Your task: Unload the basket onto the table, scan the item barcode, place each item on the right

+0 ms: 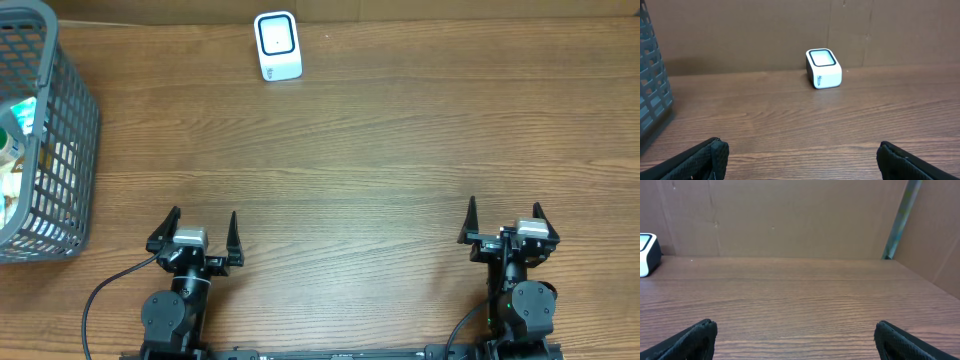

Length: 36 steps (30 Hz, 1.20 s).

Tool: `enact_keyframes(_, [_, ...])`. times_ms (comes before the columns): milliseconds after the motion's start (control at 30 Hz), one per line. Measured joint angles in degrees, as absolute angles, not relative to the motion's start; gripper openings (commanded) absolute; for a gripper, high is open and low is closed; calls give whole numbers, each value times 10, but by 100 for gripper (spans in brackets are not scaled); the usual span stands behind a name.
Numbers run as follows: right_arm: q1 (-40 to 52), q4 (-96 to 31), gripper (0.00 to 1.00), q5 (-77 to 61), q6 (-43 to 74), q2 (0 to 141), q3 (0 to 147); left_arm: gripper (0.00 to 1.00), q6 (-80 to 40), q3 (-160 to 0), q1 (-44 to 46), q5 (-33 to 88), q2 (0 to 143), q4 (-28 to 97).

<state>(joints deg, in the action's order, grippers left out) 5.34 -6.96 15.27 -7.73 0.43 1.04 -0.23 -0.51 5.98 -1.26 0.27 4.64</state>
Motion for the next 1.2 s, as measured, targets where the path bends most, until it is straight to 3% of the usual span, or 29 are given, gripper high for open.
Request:
enact_keyframes(333, [69, -51, 100, 21, 13, 4, 10, 100, -140, -4, 59, 145, 3, 30])
enact_keyframes(1200, [69, -51, 100, 2, 28, 4, 10, 99, -162, -5, 59, 164, 3, 30])
